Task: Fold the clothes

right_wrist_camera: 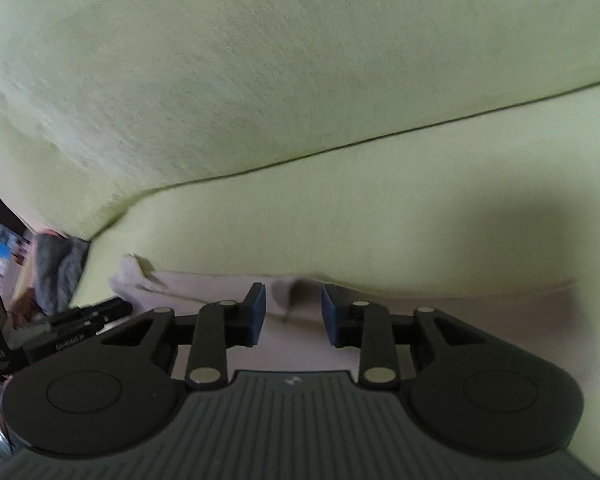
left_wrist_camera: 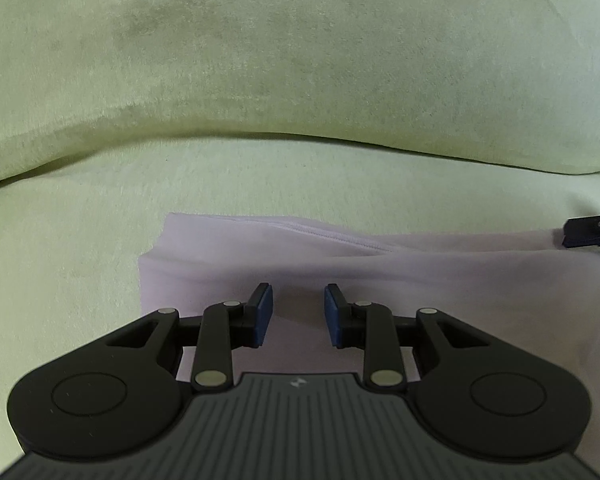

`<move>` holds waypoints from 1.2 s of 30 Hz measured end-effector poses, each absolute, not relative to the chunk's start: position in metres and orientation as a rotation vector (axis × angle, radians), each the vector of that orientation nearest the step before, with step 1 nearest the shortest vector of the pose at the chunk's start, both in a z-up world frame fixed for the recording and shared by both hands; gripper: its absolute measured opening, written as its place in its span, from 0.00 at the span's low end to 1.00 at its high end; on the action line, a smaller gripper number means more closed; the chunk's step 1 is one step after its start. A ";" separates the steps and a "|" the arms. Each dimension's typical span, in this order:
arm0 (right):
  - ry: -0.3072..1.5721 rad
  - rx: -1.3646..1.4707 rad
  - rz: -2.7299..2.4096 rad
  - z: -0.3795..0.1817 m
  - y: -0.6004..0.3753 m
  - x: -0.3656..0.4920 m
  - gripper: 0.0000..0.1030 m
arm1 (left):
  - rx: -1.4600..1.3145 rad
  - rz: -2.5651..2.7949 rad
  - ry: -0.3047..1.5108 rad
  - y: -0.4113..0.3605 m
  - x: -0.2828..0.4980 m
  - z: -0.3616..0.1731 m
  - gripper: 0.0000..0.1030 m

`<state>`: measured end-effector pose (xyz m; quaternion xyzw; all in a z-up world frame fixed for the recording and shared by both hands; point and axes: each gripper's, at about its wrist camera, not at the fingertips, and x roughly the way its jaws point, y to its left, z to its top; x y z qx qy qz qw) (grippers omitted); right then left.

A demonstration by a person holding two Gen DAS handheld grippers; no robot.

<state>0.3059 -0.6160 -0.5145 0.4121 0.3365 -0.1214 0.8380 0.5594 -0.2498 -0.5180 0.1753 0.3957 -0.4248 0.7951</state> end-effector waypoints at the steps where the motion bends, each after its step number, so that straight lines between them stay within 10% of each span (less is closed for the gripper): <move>1: 0.698 0.882 -0.241 -0.518 -0.614 0.307 0.27 | 0.377 -0.919 0.849 -0.250 0.559 -0.518 0.33; 8: 0.645 0.894 -0.108 -0.517 -0.602 0.312 0.00 | 0.386 -0.963 0.821 -0.254 0.546 -0.512 0.33; 17: 0.401 1.101 -0.386 -0.502 -0.625 0.302 0.00 | 0.430 -0.989 0.799 -0.262 0.531 -0.518 0.33; 21: 0.320 1.150 -0.666 -0.504 -0.632 0.282 0.32 | 0.448 -0.980 0.809 -0.258 0.529 -0.524 0.34; 36: 0.742 0.972 -0.262 -0.521 -0.624 0.336 0.21 | 0.426 -0.977 0.809 -0.250 0.531 -0.524 0.41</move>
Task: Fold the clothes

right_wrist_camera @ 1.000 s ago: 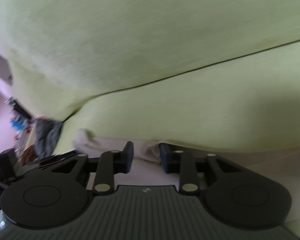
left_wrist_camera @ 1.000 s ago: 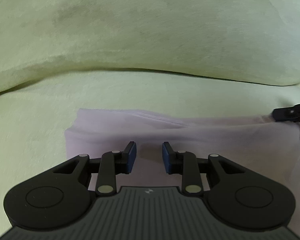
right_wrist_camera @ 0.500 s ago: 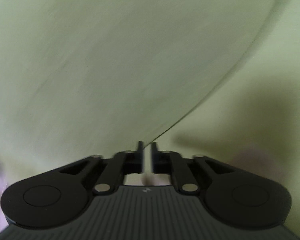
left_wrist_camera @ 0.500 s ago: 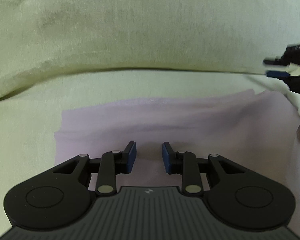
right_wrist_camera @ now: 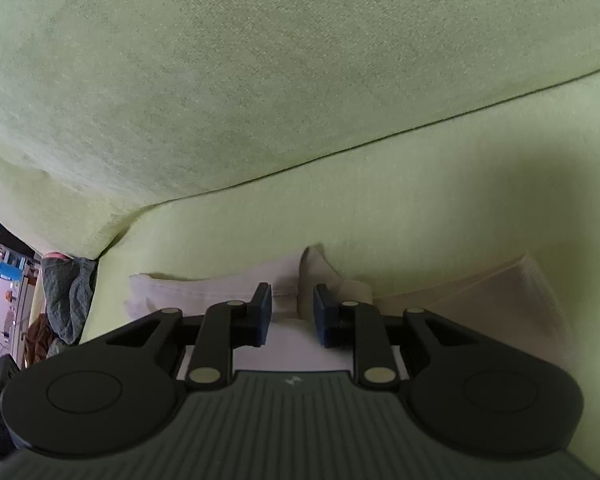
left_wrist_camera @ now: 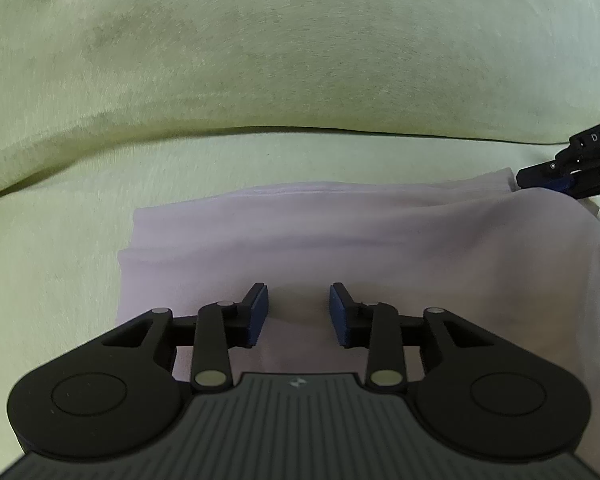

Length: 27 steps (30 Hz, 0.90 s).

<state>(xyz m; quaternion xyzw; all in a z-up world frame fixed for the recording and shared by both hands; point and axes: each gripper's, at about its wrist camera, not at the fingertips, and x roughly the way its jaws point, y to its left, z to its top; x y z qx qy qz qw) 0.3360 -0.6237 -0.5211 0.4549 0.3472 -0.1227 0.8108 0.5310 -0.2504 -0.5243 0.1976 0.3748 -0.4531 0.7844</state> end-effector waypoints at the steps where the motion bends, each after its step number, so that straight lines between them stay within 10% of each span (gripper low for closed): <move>1: 0.732 0.975 -0.249 -0.523 -0.624 0.336 0.21 | 0.420 -0.975 0.808 -0.250 0.531 -0.525 0.41; 8: 0.673 0.925 -0.114 -0.526 -0.621 0.342 0.03 | 0.426 -0.978 0.801 -0.247 0.530 -0.525 0.41; 17: 0.574 0.889 -0.330 -0.492 -0.629 0.366 0.04 | 0.449 -0.934 0.757 -0.252 0.528 -0.520 0.41; 21: 0.698 0.785 -0.414 -0.492 -0.625 0.372 0.62 | 0.458 -0.926 0.758 -0.250 0.529 -0.521 0.41; 27: 0.598 0.806 -0.510 -0.461 -0.660 0.279 0.66 | 0.477 -0.915 0.753 -0.247 0.527 -0.523 0.41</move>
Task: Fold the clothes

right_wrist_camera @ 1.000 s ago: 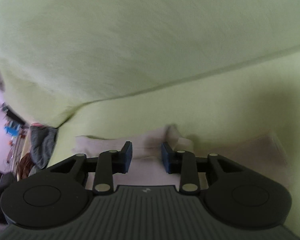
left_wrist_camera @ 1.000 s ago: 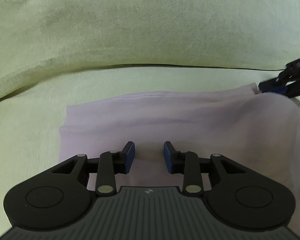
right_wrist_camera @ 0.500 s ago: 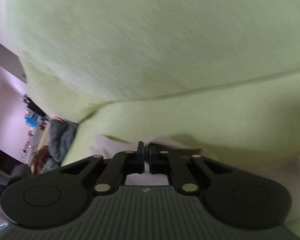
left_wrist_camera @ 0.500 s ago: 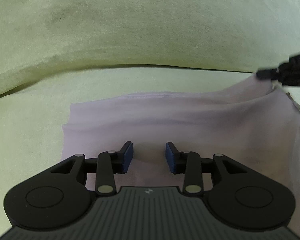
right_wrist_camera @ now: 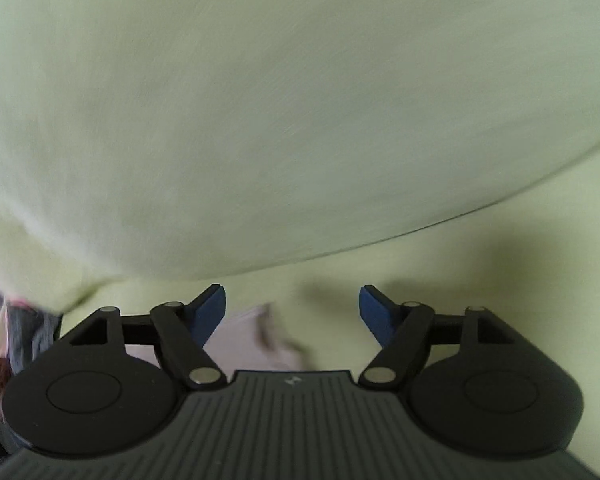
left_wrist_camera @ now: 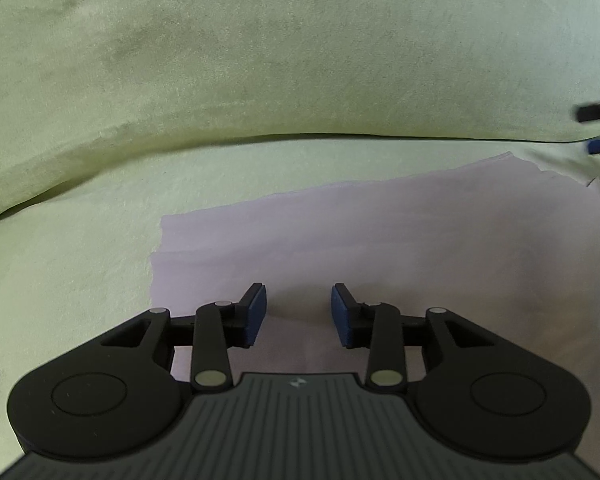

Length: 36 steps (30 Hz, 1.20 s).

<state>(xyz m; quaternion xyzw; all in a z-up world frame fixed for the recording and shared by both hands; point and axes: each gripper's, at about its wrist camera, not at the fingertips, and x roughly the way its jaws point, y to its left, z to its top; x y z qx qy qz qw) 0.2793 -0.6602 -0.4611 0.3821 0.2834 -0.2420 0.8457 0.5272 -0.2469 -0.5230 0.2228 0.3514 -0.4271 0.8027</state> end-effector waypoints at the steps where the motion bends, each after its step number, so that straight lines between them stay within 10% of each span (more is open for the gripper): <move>1: 0.610 0.795 -0.524 -0.460 -0.661 0.266 0.66 | 0.480 -0.916 0.752 -0.247 0.526 -0.523 0.41; 7: 0.727 0.663 -0.555 -0.478 -0.648 0.232 0.65 | 0.484 -0.910 0.764 -0.243 0.525 -0.522 0.41; 11: 0.784 0.404 -0.564 -0.489 -0.613 0.260 0.02 | 0.479 -0.906 0.777 -0.242 0.528 -0.521 0.42; 24: 0.769 0.404 -0.781 -0.487 -0.629 0.245 0.04 | 0.498 -0.907 0.763 -0.245 0.531 -0.523 0.45; 29: 0.645 0.441 -0.880 -0.474 -0.631 0.223 0.46 | 0.517 -0.896 0.749 -0.245 0.532 -0.521 0.45; 36: 0.666 0.698 -0.749 -0.462 -0.576 0.145 0.48 | 0.498 -0.887 0.763 -0.231 0.527 -0.512 0.45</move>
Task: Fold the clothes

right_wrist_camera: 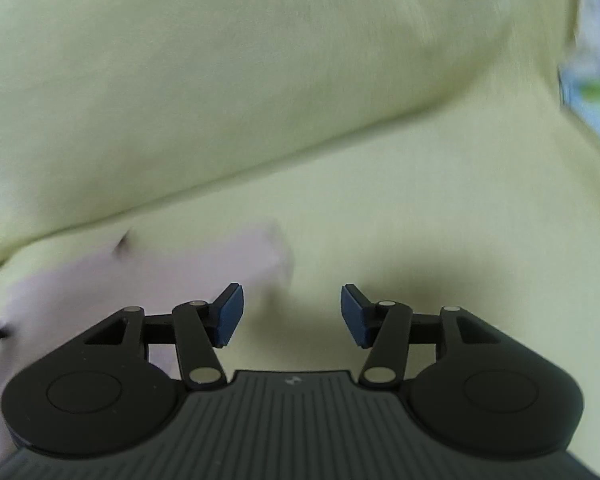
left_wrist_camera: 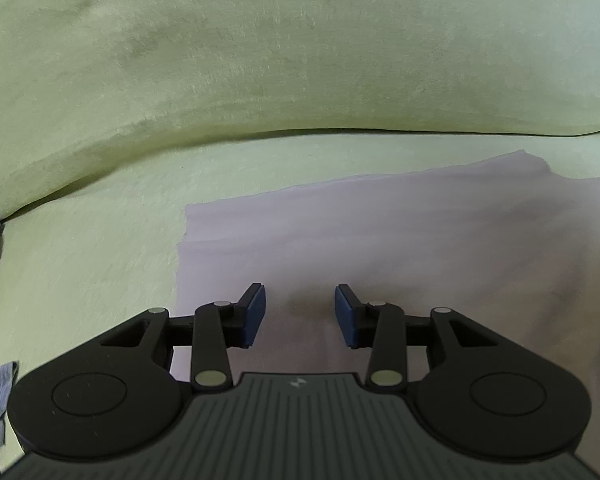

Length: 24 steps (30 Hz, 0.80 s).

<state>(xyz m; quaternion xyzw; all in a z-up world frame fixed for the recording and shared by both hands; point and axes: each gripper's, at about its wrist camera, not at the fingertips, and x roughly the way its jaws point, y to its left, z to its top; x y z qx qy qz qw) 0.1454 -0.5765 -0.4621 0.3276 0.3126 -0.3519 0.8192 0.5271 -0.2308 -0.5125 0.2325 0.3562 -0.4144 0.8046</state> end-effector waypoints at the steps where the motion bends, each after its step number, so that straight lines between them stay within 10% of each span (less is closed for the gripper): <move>1: 0.673 0.731 -0.730 -0.464 -0.562 0.131 0.48 | 0.496 -0.889 0.770 -0.225 0.522 -0.510 0.45; 8: 0.695 0.744 -0.751 -0.477 -0.501 0.105 0.50 | 0.496 -0.896 0.831 -0.195 0.491 -0.496 0.45; 11: 0.752 0.643 -0.767 -0.474 -0.493 0.124 0.03 | 0.524 -0.876 0.846 -0.182 0.475 -0.488 0.45; 24: 0.841 0.598 -0.861 -0.459 -0.467 0.113 0.02 | 0.554 -0.877 1.012 -0.138 0.446 -0.495 0.45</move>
